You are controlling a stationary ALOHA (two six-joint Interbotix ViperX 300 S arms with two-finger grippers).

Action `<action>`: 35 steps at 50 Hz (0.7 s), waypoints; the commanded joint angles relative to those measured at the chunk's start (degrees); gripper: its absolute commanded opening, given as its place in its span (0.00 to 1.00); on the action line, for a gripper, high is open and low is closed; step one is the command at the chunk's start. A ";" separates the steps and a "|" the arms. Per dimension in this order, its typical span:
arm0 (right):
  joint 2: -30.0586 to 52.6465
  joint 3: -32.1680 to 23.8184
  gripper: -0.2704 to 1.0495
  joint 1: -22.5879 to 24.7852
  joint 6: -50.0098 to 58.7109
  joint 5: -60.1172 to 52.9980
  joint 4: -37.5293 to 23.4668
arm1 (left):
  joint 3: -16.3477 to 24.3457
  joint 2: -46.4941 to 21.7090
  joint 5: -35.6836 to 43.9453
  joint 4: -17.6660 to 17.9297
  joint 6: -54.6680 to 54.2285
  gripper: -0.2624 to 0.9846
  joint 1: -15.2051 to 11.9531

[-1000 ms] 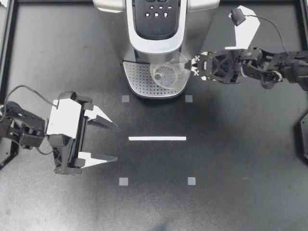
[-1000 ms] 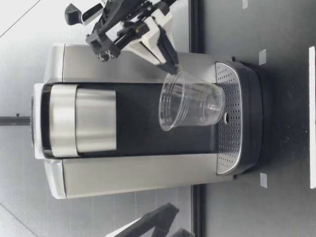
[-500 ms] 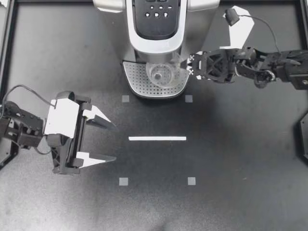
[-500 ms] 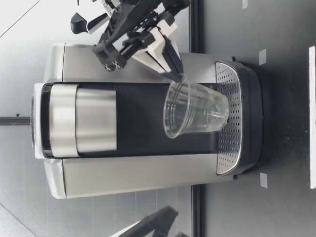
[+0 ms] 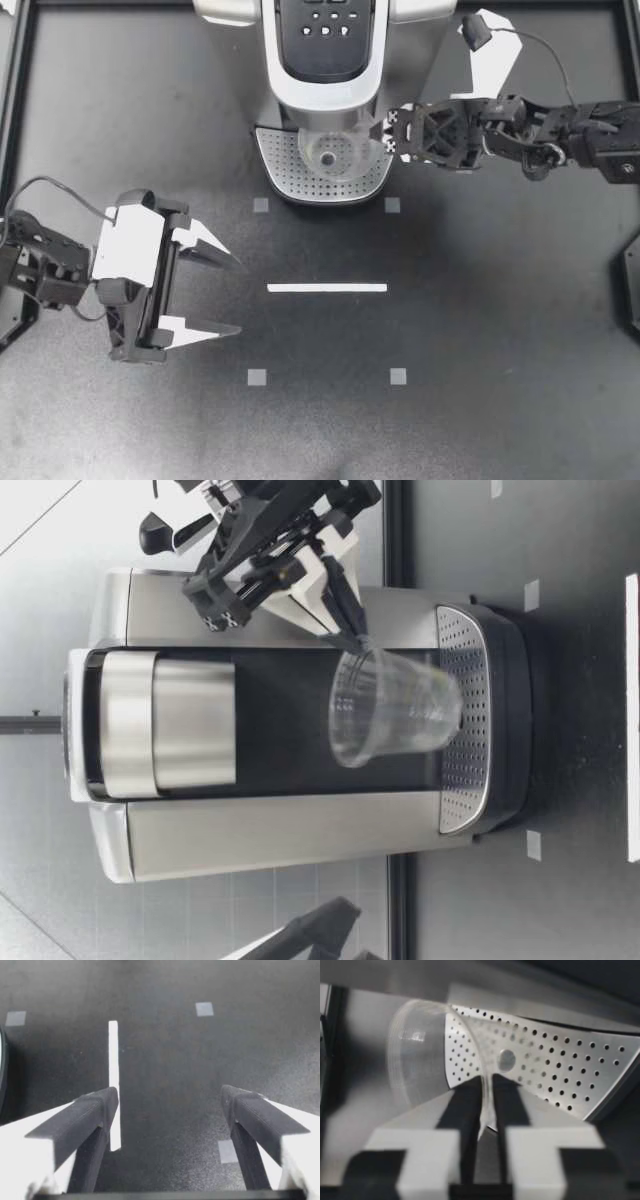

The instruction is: Place the coffee capsule inside the capsule container, then place the cup onto the center of the cup tray, then push the 'Hot Water' and 'Travel Mug' buttons.

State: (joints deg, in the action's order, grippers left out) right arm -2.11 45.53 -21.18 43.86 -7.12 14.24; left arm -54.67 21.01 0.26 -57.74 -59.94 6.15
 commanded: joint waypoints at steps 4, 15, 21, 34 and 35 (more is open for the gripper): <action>-0.53 -1.41 0.51 0.18 -0.09 -0.53 -0.18 | 0.70 0.97 0.26 0.00 0.00 0.81 0.09; -1.85 -0.97 0.53 0.18 -0.18 -0.26 -0.26 | 0.79 0.97 0.26 0.09 -0.09 0.81 0.00; -4.31 0.70 0.53 0.09 -0.26 -0.18 -0.26 | 0.79 0.97 0.26 0.09 -0.18 0.81 0.00; -11.60 6.68 0.53 0.18 -0.44 0.35 -0.44 | 1.05 0.97 0.26 0.18 -0.35 0.81 0.00; -12.04 7.12 0.53 0.26 -0.44 0.53 -0.53 | 1.05 0.97 0.26 0.26 -0.44 0.81 0.00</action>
State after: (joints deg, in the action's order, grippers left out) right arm -11.25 52.03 -21.18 43.59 -6.68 14.06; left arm -54.67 21.09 0.26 -57.66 -60.21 6.15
